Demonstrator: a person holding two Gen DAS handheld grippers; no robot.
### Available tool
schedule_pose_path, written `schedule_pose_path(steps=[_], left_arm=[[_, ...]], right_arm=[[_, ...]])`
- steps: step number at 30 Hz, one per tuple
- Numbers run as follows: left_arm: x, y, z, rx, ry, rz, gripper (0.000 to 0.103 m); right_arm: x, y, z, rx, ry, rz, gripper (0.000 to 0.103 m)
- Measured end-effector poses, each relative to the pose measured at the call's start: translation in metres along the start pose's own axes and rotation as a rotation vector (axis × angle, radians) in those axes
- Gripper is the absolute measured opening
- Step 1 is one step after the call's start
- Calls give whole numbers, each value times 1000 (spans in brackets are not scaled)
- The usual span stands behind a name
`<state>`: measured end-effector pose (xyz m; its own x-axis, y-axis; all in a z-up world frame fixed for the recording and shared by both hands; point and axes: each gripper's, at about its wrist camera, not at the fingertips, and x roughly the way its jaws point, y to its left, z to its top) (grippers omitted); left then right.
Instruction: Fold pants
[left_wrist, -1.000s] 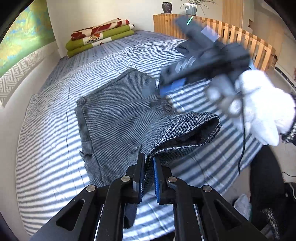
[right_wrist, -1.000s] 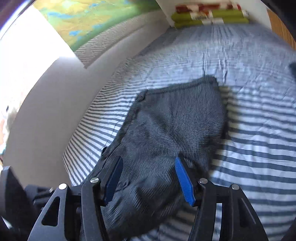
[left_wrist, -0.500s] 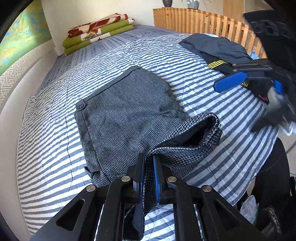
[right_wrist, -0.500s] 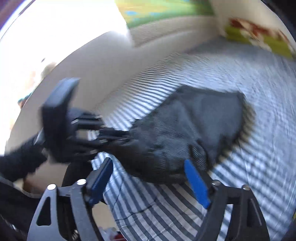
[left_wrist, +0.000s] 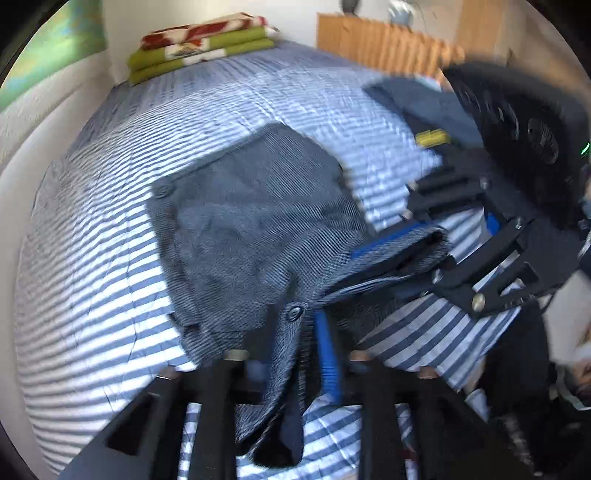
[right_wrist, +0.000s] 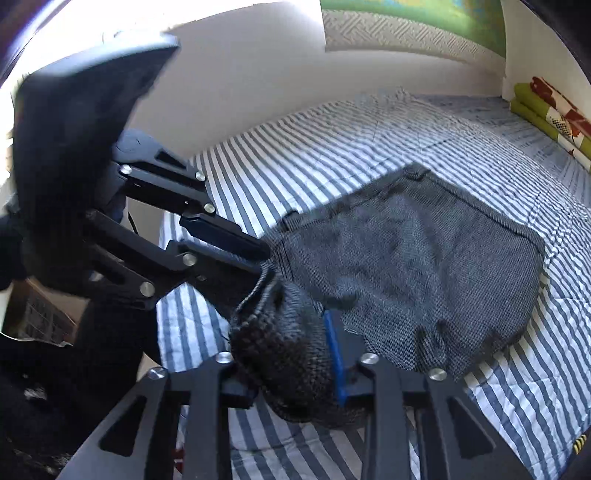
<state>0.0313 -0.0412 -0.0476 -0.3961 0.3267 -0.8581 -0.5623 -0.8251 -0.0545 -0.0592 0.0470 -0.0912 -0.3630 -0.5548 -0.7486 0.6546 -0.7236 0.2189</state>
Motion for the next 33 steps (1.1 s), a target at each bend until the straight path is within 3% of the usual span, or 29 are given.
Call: schedule_pose_path(steps=[4,8,13,14,19,21,26,28,30,33], left_arm=[[-44,53,-5,-102,-125,94,46],[-54,104,-9,-189,-150,219,46],[-23,139,0,-236,-136,210,46],[-12,141,5,-235,-131,207,46],[41,147,36,-234,-114,190,46],[57,146,46,-222,-112,182,46],[80,128,83,-177,-141,161,46],[93,124,103,-158,-147,162,46],[120,125,117,-154,-102,182,46],[159,136,117,-206,17,225,43]], right_arm=[[-22,-22,18,77,-64,34,18],[-28,-61,41,173,-115,30,17],[-15,-148,79,330,-171,-11,17],[-5,-177,85,386,-176,-55,17],[61,-253,94,460,-27,-220,15],[77,-261,93,463,2,-227,15],[77,-272,93,491,-25,-200,15],[75,-272,95,489,-8,-236,16],[72,-276,97,505,9,-302,35],[43,-273,89,565,-57,-395,43]])
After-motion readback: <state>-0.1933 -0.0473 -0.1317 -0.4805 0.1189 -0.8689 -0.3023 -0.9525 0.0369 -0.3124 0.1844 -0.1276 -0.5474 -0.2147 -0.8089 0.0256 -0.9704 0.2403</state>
